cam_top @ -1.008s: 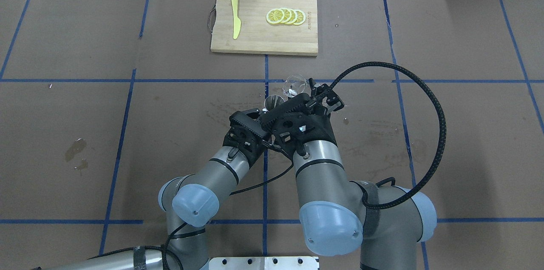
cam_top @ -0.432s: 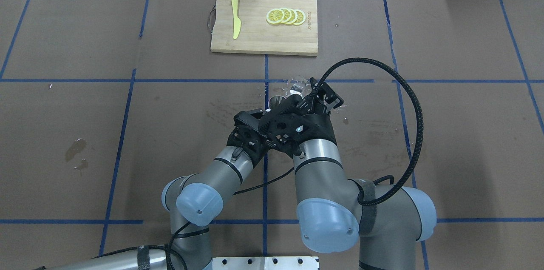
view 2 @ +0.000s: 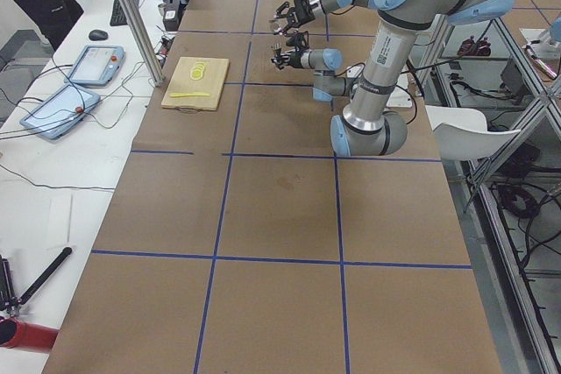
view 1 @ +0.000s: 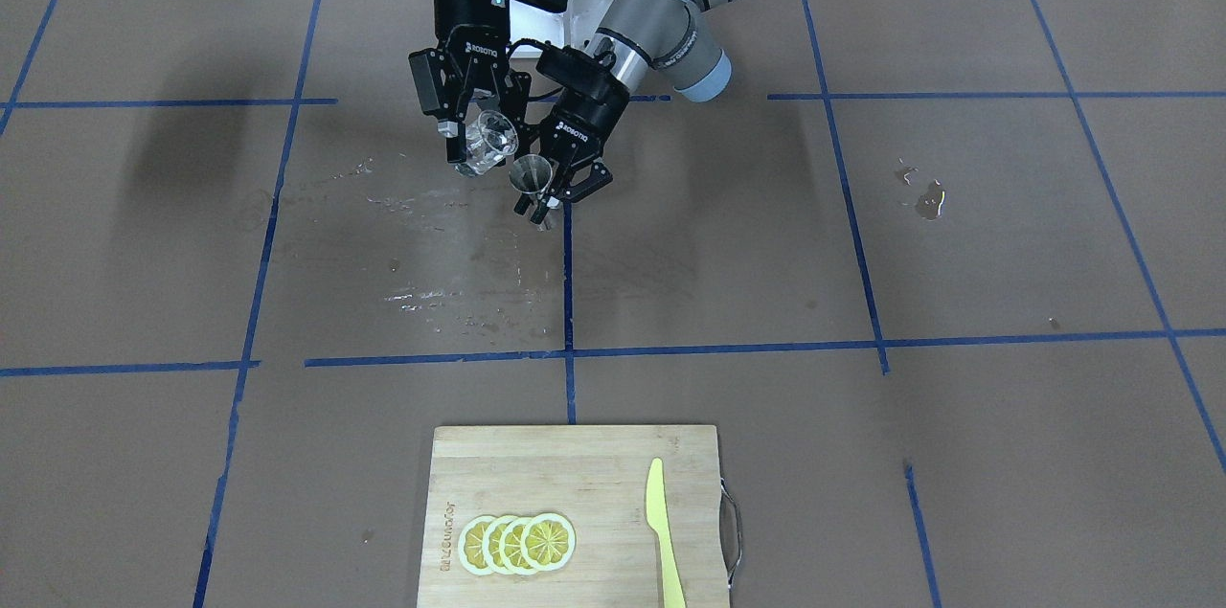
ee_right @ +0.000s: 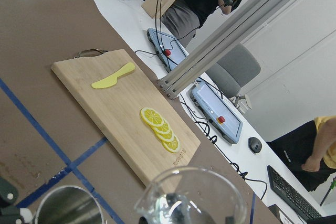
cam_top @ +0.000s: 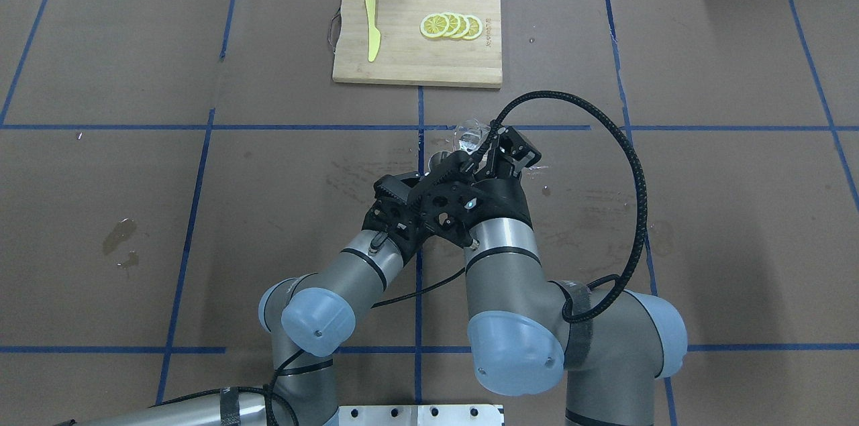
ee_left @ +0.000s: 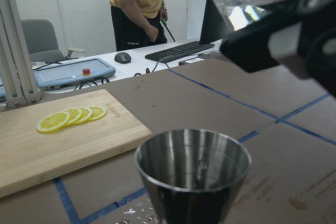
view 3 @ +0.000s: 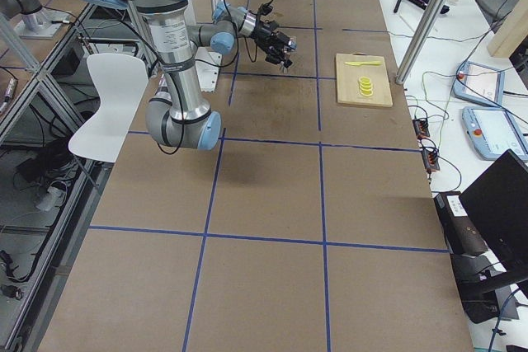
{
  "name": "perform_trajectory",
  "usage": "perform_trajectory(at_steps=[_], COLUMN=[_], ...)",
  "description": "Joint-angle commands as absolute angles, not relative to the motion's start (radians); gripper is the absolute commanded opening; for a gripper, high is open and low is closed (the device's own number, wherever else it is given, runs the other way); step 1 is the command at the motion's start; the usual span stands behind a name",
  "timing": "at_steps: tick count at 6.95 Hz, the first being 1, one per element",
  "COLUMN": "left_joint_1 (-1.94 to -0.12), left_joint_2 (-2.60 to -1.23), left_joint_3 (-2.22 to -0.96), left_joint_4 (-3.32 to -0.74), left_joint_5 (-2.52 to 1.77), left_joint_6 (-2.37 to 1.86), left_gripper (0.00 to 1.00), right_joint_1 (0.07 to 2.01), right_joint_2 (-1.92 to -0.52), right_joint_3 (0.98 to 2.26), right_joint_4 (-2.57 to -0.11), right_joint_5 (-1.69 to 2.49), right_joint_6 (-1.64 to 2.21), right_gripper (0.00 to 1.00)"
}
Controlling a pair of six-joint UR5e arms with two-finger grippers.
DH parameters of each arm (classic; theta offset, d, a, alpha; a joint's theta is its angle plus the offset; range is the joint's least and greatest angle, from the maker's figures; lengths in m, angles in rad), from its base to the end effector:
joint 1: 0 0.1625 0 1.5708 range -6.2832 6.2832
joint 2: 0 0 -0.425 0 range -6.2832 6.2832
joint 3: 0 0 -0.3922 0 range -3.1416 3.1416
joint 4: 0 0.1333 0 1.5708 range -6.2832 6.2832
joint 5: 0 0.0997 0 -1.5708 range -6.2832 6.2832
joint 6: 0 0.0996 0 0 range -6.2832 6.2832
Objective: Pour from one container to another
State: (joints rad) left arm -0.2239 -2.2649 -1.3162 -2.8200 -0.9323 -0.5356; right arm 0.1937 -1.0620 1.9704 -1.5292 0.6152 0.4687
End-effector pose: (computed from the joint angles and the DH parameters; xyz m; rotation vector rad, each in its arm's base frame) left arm 0.6344 -0.3421 0.2139 1.3206 1.0156 0.0750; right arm -0.5013 -0.3171 0.1767 1.2243 -0.1651 -0.3376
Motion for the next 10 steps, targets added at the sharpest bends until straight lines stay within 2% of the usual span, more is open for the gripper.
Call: perform_trajectory(at_steps=[1,10], left_joint_1=[-0.224,-0.224], left_joint_2=[-2.266,-2.281], left_joint_3=[-1.315,-1.308], left_joint_4=[-2.819,-2.819], left_joint_5=[-0.934,-0.942], left_joint_6=[-0.535,-0.535], left_gripper=[0.00,0.00], right_joint_1=[0.198,0.204], right_joint_2=[-1.058,-1.054], right_joint_3=[1.970,1.970], right_joint_4=[-1.529,-1.548], right_joint_5=[0.607,0.595], right_joint_6=[0.408,0.244], right_gripper=[0.00,0.00])
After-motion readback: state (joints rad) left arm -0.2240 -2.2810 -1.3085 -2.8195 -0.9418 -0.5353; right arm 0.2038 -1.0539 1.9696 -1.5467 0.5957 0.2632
